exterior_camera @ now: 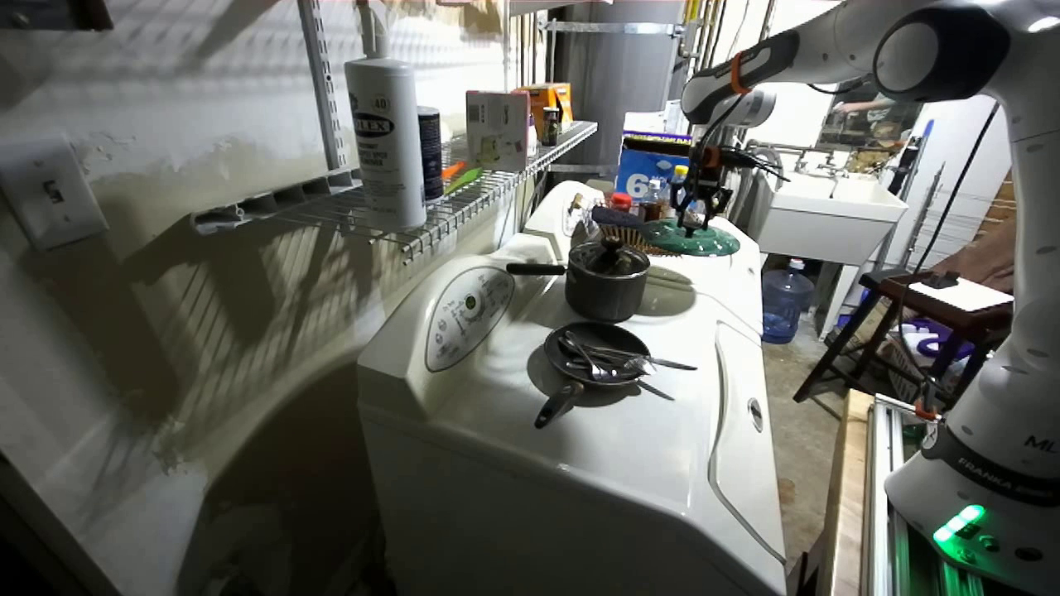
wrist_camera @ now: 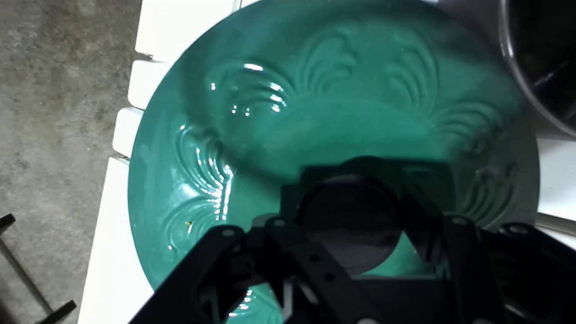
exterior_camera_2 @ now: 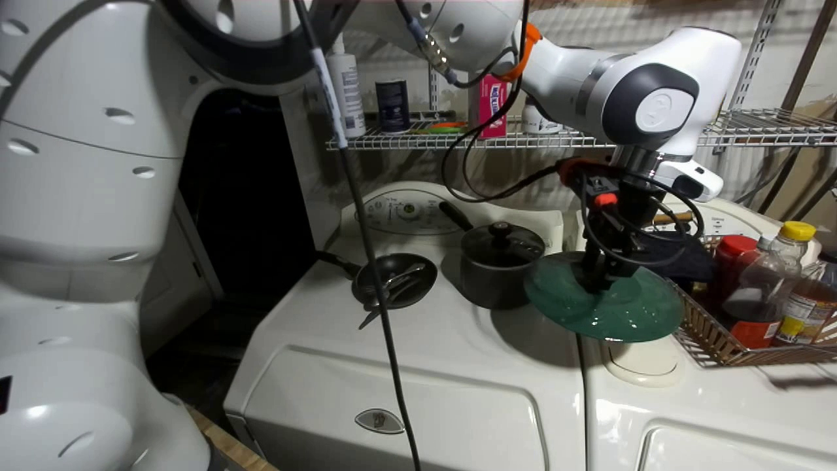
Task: Move the green lid to the right
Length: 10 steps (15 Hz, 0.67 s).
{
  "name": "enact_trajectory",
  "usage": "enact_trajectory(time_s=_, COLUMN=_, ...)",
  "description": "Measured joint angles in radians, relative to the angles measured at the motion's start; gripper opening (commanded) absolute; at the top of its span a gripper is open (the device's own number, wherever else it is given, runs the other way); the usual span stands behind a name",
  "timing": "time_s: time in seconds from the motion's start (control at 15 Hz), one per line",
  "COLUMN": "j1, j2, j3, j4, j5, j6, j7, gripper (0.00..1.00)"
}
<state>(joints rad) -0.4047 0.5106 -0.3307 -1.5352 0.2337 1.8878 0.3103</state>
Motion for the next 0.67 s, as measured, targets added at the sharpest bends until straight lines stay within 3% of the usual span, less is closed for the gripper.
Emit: enact_trajectory(time_s=0.67, j1=-0.012, j2=0.140, j3=0.013, j4=0.112, j5=0.001, j6=0.000, j7=0.019, gripper=0.34)
